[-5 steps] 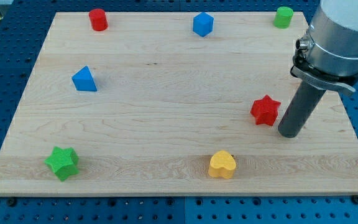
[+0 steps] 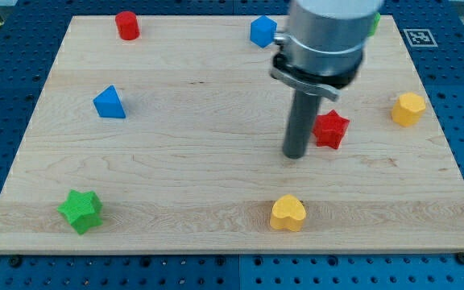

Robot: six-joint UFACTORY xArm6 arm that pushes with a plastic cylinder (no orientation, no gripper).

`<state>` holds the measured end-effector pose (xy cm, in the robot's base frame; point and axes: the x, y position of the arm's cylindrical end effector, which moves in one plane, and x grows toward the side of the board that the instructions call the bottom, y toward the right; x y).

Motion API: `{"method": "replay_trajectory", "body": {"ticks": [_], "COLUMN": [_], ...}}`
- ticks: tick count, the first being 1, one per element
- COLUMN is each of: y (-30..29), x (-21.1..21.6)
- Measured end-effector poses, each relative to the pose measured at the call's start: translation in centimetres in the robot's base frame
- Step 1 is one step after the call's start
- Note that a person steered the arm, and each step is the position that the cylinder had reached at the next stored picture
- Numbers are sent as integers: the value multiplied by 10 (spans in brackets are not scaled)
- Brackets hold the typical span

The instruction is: Move your arm to the center

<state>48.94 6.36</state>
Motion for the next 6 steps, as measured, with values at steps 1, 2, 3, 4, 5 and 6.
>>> {"method": "replay_trajectory", "body": {"ticks": [1, 2, 3, 4, 5, 6], "y": [-32, -33, -33, -33, -54, -66], "x": [-30, -57, -58, -58, -69, -76]}}
